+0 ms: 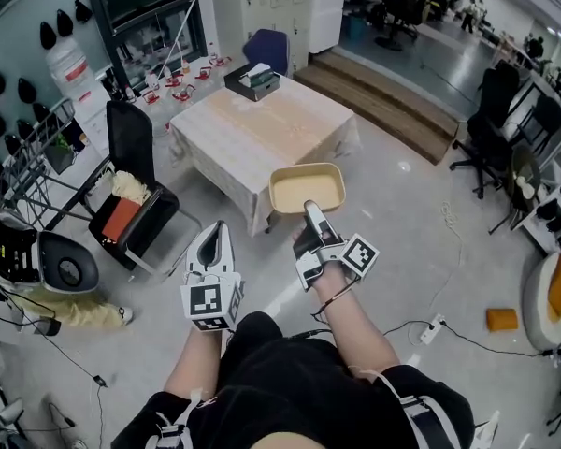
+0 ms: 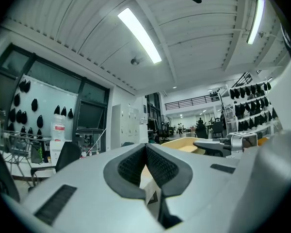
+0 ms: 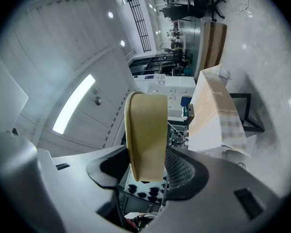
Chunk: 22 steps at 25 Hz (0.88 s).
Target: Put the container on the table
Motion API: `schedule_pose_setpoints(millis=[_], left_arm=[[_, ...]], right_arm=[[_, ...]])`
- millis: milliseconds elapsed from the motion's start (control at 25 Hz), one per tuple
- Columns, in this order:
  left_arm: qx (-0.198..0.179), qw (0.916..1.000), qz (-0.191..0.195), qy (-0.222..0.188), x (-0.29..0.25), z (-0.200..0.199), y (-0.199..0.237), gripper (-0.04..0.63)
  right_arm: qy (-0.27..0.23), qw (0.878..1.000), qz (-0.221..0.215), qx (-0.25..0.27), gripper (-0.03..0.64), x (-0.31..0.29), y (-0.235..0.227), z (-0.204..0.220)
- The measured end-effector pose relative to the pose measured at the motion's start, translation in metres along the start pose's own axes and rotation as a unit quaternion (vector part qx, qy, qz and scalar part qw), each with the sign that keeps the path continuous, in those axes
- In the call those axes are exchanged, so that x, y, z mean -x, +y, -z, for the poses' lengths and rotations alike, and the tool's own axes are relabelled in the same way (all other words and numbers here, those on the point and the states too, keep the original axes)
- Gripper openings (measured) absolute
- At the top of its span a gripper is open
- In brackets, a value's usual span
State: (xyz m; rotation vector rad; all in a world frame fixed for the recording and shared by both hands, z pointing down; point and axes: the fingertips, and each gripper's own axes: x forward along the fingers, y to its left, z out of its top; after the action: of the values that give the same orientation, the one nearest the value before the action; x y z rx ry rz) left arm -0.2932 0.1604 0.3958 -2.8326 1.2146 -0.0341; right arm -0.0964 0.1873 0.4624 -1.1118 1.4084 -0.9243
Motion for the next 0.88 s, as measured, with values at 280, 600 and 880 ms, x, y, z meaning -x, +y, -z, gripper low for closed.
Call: schedule_pose_setpoints(millis=[280,600,880], left_arm=[[0.026,0.9997,0.0,0.004,-0.023,0.011,-0.016,0.012],[0.029,0.9992,0.021,-0.014,-0.093,0.014,-0.025,0.012],[0.041,0.9985,0.029,-0.023,-0.2,0.02,-0.021,0.012]], right_arm=[[0.013,1.0,0.0,-0.003,0.247,-0.001,-0.011,-0.018],[0.007,1.0,-0.003,0.006,0.247,-0.041,-0.037,-0.065],[0.012,0.999,0.006,0.042,0.247,-0.108,-0.067,-0.127]])
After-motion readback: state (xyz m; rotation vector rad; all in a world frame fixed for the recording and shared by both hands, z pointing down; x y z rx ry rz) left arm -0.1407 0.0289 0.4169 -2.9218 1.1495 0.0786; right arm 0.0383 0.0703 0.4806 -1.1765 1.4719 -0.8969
